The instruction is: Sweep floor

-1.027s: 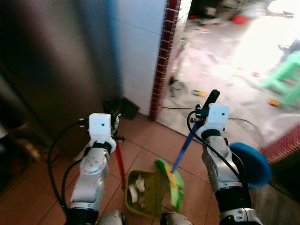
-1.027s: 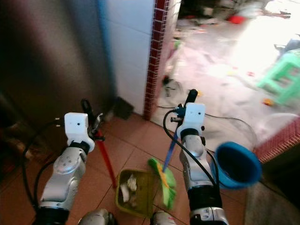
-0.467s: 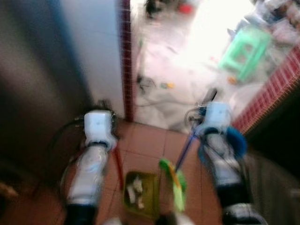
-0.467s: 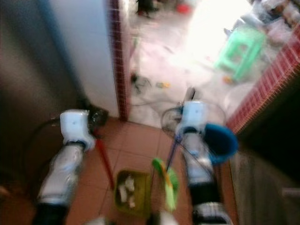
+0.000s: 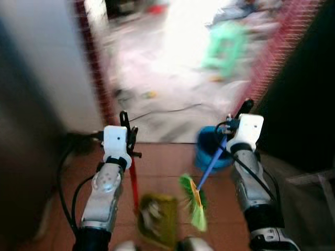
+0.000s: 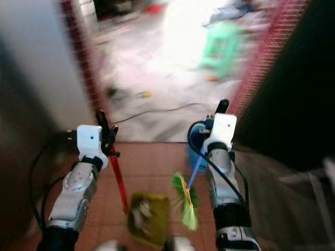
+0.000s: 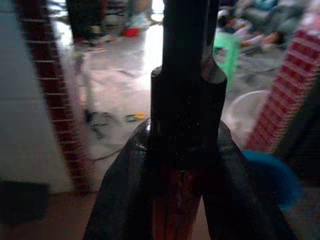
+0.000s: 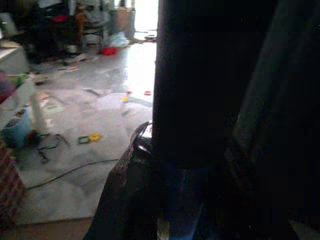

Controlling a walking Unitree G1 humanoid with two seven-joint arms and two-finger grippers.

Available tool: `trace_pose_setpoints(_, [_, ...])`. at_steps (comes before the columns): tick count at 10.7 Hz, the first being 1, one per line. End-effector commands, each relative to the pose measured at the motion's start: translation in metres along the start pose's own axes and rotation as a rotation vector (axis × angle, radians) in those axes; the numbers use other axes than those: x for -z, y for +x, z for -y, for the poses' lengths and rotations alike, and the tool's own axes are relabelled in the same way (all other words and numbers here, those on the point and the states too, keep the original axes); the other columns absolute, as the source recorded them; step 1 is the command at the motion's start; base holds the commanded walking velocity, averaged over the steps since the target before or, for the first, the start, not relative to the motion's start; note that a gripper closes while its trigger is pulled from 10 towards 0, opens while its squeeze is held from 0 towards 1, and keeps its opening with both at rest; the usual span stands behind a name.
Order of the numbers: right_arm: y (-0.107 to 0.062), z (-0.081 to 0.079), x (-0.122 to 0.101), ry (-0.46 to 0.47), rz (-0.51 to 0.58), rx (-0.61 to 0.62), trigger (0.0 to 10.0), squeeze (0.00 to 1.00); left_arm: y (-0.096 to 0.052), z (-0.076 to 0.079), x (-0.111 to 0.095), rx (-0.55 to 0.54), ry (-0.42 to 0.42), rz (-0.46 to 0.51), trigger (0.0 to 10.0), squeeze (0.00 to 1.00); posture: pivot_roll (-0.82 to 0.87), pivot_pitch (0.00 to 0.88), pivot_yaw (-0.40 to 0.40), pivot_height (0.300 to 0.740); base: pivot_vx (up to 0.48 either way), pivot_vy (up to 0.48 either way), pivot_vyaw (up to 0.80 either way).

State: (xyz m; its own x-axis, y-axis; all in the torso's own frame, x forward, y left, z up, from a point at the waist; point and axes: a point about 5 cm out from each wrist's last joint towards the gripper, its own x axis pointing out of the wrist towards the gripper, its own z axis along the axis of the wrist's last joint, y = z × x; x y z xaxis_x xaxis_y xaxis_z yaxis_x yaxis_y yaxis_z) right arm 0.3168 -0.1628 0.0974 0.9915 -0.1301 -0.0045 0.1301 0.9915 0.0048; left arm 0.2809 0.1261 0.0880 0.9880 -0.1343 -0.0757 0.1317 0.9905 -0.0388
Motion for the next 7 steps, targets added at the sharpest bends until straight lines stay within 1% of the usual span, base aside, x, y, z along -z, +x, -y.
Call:
trace_pose_setpoints(1, [0.001,0.006,0.005,-0.045,-0.024,0.019,10.0,0.00,0.004,0.001,-0.016,0.018,-0.021,0.080,10.0,0.00,-0.01,0.000,-0.023,0.740,0.000,0.000,-0.80])
trace_pose_setpoints(2, [0.004,0.007,0.002,-0.053,-0.013,0.019,10.0,0.00,0.006,-0.002,-0.017,0.017,-0.044,0.084,10.0,0.00,-0.01,0.000,-0.020,0.740,0.000,0.000,-0.80])
trace_pose_setpoints(5, [0.005,0.011,0.002,-0.066,-0.016,0.018,10.0,0.00,0.007,-0.004,-0.019,-0.004,-0.061,0.100,10.0,0.00,-0.02,0.000,-0.023,0.740,0.000,0.000,-0.80])
trace_pose_setpoints(7, [0.005,0.012,0.003,-0.069,-0.020,0.015,10.0,0.00,0.009,-0.011,-0.019,-0.034,-0.110,0.094,10.0,0.00,-0.02,0.000,-0.026,0.740,0.000,0.000,-0.80])
